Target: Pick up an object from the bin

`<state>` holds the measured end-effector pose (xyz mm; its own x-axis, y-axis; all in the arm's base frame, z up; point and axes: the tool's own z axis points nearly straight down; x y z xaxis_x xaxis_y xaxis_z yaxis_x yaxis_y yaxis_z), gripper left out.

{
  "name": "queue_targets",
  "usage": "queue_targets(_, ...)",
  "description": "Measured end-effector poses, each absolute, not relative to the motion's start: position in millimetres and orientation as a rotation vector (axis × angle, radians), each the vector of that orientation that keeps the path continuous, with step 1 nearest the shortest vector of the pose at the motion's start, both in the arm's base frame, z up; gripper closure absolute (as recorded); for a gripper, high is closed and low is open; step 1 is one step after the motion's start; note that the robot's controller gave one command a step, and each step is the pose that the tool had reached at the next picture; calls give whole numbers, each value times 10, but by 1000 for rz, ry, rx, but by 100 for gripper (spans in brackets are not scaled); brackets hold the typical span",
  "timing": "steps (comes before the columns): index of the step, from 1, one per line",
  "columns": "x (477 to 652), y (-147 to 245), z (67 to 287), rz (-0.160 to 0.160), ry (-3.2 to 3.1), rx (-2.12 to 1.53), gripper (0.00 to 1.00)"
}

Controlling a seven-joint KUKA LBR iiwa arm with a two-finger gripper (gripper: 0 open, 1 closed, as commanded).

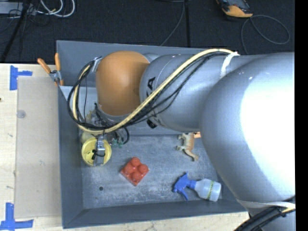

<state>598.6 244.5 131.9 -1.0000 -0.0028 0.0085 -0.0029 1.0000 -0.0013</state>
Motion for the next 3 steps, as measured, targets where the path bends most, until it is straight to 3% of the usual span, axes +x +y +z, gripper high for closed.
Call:
queue_targets(1, 6006, 2437, 1367, 0, -3140, -1, 0)
queue_targets(2, 5836, 2265, 823, -14, -3135, 277, 100)
queue_targets(3, 5836, 2264, 823, -14, -3135, 276, 100)
